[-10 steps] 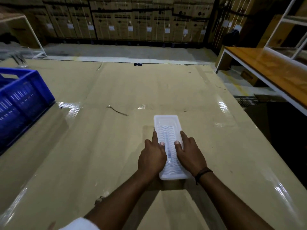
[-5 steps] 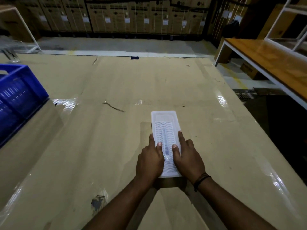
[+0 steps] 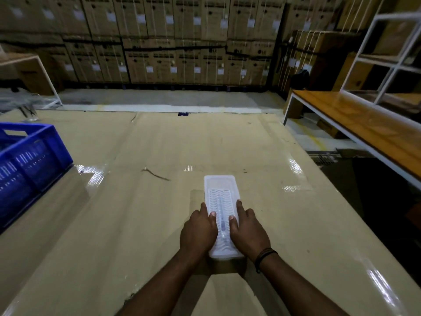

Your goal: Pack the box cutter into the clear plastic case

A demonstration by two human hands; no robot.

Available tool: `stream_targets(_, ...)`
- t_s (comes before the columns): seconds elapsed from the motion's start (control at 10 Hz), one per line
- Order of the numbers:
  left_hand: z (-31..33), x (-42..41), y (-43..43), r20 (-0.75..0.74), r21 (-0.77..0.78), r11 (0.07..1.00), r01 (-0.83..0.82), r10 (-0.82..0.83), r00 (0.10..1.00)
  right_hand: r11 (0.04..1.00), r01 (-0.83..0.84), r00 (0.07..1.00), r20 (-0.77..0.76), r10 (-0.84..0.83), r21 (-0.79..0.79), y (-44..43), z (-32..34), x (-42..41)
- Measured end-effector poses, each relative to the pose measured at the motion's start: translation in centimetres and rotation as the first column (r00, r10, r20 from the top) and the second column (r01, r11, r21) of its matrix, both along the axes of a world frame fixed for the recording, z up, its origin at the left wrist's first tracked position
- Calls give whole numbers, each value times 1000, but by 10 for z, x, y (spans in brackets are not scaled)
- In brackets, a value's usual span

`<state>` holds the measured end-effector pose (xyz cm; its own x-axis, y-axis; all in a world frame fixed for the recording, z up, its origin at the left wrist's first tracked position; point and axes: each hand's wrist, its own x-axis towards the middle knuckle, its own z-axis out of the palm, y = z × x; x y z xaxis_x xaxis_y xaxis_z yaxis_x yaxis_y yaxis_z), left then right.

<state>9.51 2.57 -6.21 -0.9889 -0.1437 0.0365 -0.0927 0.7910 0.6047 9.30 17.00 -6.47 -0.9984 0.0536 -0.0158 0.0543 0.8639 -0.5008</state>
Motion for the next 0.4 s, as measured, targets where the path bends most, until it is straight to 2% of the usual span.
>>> stream_targets(0.1,15,-5,-6,-44,-46,999,-19,17,999,987,-28,998,-60,38,160,0,5,-4)
stream_targets(0.2,30,-10,-11,-85,-81,996,-26,19,996,968,-30,997,-63,47,248,1,13,-10)
stream_targets(0.4,72,-26,-25,-298,-171,984,-48,-6,954,957,-38,989,-127,78,287,0,37,-28)
